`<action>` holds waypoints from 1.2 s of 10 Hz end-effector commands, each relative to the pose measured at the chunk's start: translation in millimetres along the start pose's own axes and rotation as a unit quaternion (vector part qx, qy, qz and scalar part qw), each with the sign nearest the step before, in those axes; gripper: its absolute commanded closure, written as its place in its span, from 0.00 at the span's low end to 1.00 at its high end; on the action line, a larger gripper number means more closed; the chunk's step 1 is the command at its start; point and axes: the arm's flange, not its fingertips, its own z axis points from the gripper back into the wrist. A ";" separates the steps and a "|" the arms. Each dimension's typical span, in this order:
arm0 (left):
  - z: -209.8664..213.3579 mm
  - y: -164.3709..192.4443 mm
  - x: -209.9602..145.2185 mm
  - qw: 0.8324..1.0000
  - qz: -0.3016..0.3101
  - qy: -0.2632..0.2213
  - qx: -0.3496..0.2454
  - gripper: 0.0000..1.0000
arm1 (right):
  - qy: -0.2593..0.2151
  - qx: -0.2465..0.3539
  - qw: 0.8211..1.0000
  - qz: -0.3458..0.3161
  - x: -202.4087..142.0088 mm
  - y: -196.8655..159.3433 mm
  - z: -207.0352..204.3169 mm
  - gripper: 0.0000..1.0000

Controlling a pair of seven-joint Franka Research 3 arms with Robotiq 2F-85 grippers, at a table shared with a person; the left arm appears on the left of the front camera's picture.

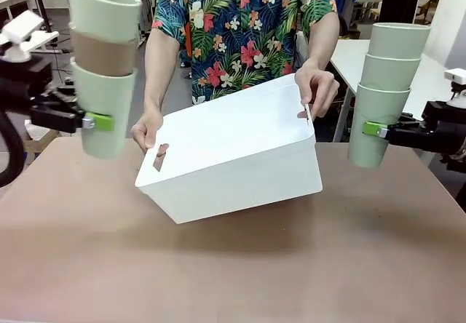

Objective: Stack the cups and store them in the basket.
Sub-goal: Place the stack of Reusable plastic cups into the Pantry Basket.

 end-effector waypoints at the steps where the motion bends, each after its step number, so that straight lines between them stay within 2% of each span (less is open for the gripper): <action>1: -36.0 -11.7 36.7 0.999 0.008 0.035 0.006 0.15 | -0.003 0.000 1.000 0.004 3.9 1.2 0.1 0.14; 5: -99.1 -10.7 81.7 0.991 0.001 0.132 0.011 0.15 | -0.003 0.000 1.000 0.004 3.9 1.2 0.1 0.14; 10: -134.1 32.9 94.3 0.969 -0.023 0.244 0.010 0.15 | -0.003 0.000 1.000 0.004 3.9 1.2 0.1 0.14; 12: -154.3 39.5 95.4 0.960 -0.025 0.278 0.007 0.15 | -0.003 0.000 1.000 0.004 3.9 1.2 0.1 0.14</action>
